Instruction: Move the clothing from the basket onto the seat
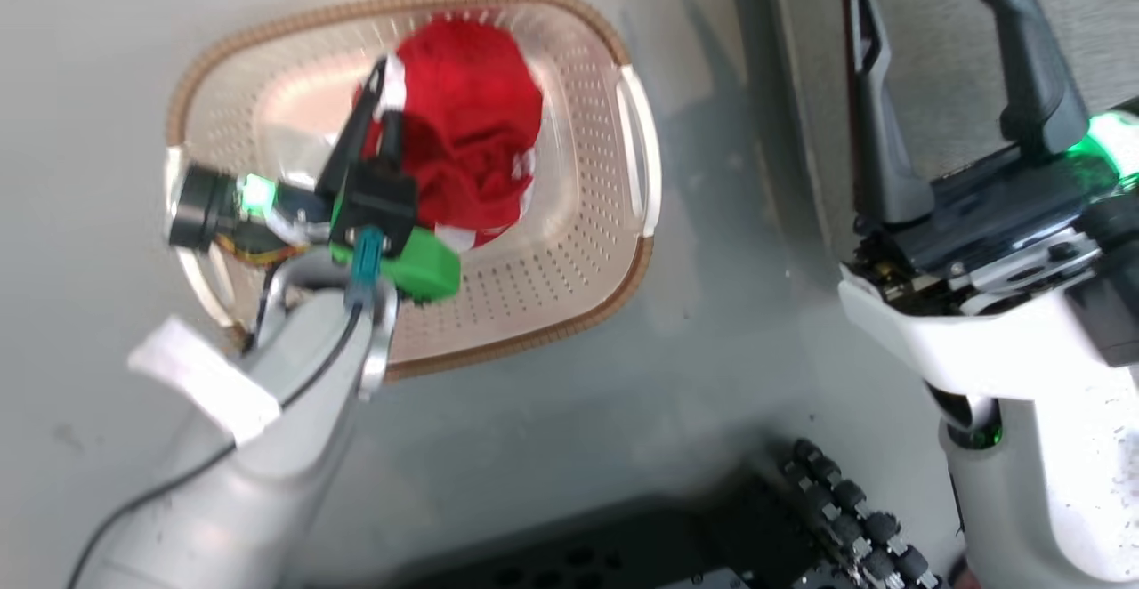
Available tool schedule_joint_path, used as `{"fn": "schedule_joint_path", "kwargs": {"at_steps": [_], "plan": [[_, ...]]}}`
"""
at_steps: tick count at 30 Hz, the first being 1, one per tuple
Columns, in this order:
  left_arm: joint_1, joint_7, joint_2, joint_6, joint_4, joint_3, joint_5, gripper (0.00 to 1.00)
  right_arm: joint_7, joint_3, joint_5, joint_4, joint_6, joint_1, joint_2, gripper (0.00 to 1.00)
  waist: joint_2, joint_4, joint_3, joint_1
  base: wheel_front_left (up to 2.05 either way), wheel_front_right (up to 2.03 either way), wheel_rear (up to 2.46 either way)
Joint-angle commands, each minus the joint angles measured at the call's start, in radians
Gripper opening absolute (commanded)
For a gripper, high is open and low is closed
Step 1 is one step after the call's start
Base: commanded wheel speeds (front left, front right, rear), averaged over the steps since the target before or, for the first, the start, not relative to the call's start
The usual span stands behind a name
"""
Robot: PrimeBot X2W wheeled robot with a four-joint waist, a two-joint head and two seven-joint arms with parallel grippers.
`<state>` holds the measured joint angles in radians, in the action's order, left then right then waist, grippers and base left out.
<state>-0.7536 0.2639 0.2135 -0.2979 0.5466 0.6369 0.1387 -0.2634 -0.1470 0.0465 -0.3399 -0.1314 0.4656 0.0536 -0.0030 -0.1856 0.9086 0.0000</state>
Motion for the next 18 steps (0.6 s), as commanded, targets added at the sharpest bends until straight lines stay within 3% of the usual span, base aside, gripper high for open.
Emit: {"fn": "schedule_joint_path", "kwargs": {"at_steps": [1,9,18], "plan": [[0.05,0.001,0.005,-0.005,-0.027,-0.015,-0.006,0.0,-0.002,0.0,0.008,0.012,0.001,-0.026,0.0,1.0,0.003,0.01,-0.164,0.0,0.0,0.0,0.0],[0.264,0.001,-0.012,0.01,-0.191,-0.104,-0.024,0.0,-0.002,-0.015,0.028,0.078,0.001,-0.124,-0.002,1.0,0.003,0.022,-0.413,0.0,0.0,0.0,0.0],[0.443,0.001,-0.054,0.124,-0.335,-0.187,-0.006,0.0,-0.002,-0.046,0.057,0.167,0.001,-0.271,-0.001,1.0,0.003,0.027,-0.672,0.0,0.0,0.0,0.0]]}}
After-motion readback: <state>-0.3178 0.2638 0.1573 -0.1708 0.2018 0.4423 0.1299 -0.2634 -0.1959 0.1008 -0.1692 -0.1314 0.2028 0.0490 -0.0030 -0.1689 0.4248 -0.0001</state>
